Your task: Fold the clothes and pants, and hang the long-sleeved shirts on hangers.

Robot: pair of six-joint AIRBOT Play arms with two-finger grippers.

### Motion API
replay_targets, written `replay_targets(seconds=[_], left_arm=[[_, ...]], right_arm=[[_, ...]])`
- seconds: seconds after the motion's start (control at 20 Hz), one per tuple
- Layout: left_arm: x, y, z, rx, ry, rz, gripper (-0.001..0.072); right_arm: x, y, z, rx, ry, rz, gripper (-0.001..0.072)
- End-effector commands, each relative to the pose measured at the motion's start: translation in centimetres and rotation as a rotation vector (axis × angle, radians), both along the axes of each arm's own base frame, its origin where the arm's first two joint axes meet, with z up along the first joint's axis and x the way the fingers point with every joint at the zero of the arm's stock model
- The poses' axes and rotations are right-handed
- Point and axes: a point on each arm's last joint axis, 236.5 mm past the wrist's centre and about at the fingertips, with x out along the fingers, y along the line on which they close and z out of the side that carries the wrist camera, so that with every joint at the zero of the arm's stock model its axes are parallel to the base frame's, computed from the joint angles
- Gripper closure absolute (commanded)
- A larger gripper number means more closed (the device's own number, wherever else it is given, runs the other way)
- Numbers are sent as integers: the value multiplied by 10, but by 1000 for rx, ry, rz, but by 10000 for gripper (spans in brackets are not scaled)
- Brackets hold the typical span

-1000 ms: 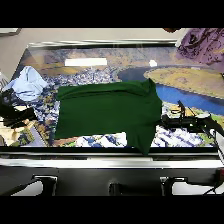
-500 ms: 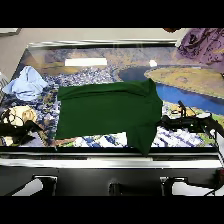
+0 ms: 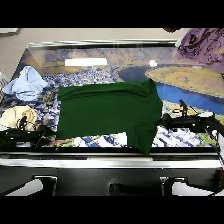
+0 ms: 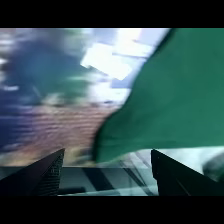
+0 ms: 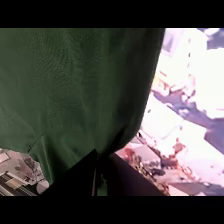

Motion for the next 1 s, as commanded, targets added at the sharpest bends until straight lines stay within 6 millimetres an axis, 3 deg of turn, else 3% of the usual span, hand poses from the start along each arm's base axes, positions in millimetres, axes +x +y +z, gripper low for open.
replay_targets(seconds=[0.0, 0.15, 0.2, 0.25, 0.4, 0.45, 0.5, 0.55, 0.75, 0.85, 0.95], left_arm=[[3, -20, -8, -42, 12, -31, 98], [6, -27, -11, -55, 19, -30, 114], [6, -29, -13, -54, 21, -36, 195], [6, -29, -14, -49, 21, -38, 322], [12, -24, -18, -26, 16, -4, 341], [12, -24, -18, -26, 16, -5, 388], [12, -24, -18, -26, 15, -6, 569], [12, -24, -18, -25, 13, -8, 691], [24, -21, -8, -12, -26, -17, 694], [51, -22, 13, 19, -113, -45, 695], [94, -21, 50, 67, -239, -89, 694]], right_arm=[[-2, 2, 2, 11, 5, 6, 679], [-3, 3, 3, 15, 7, 10, 679], [-3, 4, 3, 16, 8, 12, 679], [-3, 4, 4, 16, 7, 13, 679], [-1, 2, 9, 5, -12, 10, 679], [0, 2, 11, -1, -20, 10, 679], [0, 1, 13, -6, -29, 10, 679], [0, 1, 16, -12, -37, 12, 679], [2, 7, 37, 12, -81, 23, 680], [14, 13, 59, -24, -158, 65, 681], [39, 19, 90, -114, -254, 114, 681]])
